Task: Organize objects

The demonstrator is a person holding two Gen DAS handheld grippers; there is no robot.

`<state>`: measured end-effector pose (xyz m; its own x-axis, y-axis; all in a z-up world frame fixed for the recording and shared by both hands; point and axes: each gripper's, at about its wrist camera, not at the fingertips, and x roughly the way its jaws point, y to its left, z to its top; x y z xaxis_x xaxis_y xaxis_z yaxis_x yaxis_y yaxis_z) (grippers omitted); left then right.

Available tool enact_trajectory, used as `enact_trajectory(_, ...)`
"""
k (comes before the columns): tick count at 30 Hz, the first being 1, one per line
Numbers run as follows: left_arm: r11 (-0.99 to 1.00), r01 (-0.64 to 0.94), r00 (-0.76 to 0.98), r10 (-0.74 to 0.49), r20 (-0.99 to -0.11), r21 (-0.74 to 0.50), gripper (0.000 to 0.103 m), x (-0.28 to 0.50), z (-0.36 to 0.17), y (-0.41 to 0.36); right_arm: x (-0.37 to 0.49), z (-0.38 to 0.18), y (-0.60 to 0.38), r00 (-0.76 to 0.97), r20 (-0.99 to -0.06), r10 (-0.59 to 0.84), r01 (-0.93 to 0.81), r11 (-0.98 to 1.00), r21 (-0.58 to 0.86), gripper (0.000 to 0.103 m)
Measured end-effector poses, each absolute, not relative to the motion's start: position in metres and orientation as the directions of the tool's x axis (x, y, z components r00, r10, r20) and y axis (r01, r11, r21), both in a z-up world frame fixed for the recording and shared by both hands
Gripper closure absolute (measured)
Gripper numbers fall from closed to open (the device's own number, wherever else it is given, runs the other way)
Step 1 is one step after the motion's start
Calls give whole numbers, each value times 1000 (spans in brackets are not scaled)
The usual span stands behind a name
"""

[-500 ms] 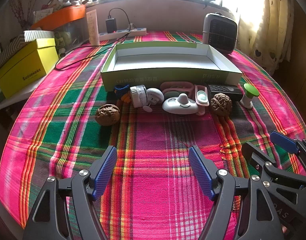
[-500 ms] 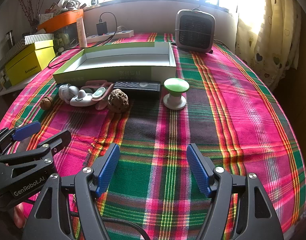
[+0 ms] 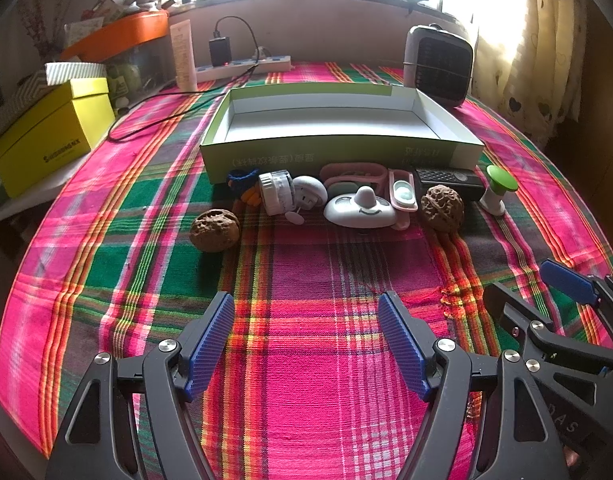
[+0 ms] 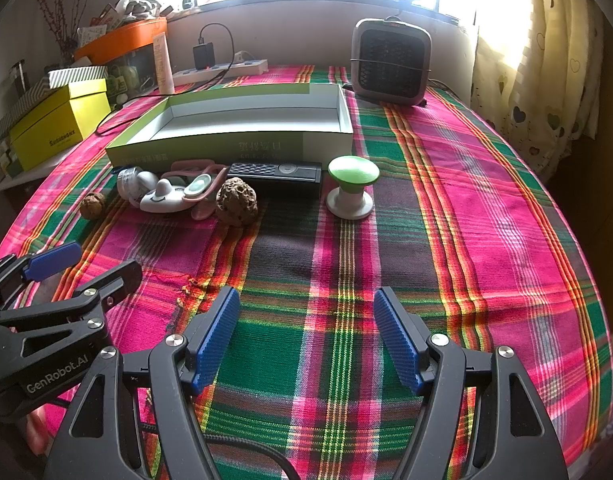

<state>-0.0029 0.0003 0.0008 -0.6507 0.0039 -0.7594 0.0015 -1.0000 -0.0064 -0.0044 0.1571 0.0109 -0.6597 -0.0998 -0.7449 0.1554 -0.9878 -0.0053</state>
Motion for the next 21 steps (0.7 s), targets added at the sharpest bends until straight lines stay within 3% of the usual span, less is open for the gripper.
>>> enact_trajectory(21,-998,-48,-635,60,-770,-38,29,-3,4,-5,-9,12,161,-647,-750,-141,169,-985,40,33)
